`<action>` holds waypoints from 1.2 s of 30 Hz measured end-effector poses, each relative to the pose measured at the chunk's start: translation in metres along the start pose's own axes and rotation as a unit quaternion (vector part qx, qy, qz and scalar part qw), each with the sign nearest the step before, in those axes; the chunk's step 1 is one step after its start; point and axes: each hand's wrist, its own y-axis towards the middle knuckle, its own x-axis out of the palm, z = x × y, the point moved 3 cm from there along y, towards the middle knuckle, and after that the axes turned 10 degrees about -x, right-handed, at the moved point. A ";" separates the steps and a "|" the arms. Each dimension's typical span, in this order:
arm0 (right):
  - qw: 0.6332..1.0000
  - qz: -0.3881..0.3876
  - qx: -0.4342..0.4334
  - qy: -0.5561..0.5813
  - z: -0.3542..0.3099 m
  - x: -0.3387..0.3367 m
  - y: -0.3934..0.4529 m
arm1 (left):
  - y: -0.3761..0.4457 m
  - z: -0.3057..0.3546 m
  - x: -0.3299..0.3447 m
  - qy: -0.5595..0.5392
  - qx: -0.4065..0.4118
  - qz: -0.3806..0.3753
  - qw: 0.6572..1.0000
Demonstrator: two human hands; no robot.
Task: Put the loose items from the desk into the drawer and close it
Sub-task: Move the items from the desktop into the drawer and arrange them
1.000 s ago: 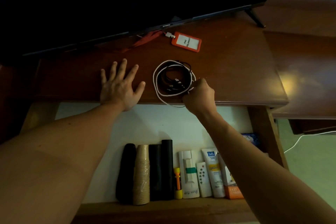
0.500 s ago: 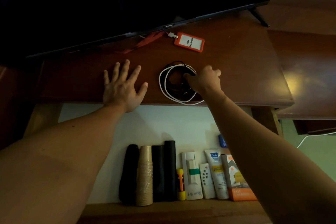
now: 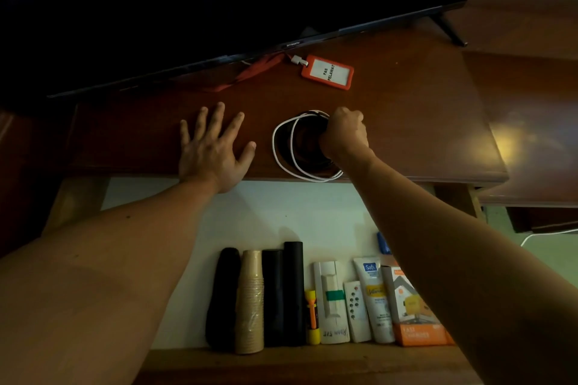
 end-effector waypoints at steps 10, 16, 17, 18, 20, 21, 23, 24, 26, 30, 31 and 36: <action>1.000 0.012 -0.015 0.006 0.006 0.001 -0.006 | 0.001 0.000 0.002 0.009 -0.003 0.000 1.000; 0.999 0.034 -0.017 -0.002 0.006 -0.001 -0.005 | 0.001 0.000 0.002 0.011 -0.004 -0.002 1.000; 0.999 0.041 -0.023 0.002 0.005 -0.002 -0.005 | 0.001 0.000 0.002 0.011 -0.004 -0.001 1.000; 0.999 0.044 -0.029 0.013 0.004 -0.004 -0.005 | 0.001 0.000 0.002 0.011 -0.004 -0.001 1.000; 0.997 0.049 -0.033 0.059 0.005 -0.007 -0.005 | 0.001 0.000 0.002 0.012 -0.004 -0.001 1.000; 0.994 0.052 -0.029 0.088 0.007 -0.009 -0.006 | 0.001 0.000 0.002 0.012 -0.004 -0.001 1.000; 0.989 0.056 -0.023 0.136 0.013 -0.010 -0.007 | 0.000 0.000 0.001 0.013 -0.006 -0.001 1.000; 0.986 0.056 -0.021 0.154 0.017 -0.010 -0.009 | 0.000 0.000 0.001 0.012 -0.006 -0.001 1.000; 0.982 0.051 -0.012 0.183 0.023 -0.009 -0.014 | 0.000 0.000 0.001 0.010 -0.006 -0.001 1.000; 0.983 0.036 -0.014 0.178 0.035 -0.006 -0.035 | 0.000 0.001 0.000 0.015 -0.010 -0.010 1.000; 0.984 0.033 -0.017 0.176 0.038 -0.005 -0.041 | -0.001 0.001 0.000 0.016 -0.009 -0.011 1.000; 0.985 -0.002 -0.038 0.169 0.054 0.006 -0.078 | -0.001 0.002 -0.001 0.018 -0.009 -0.010 1.000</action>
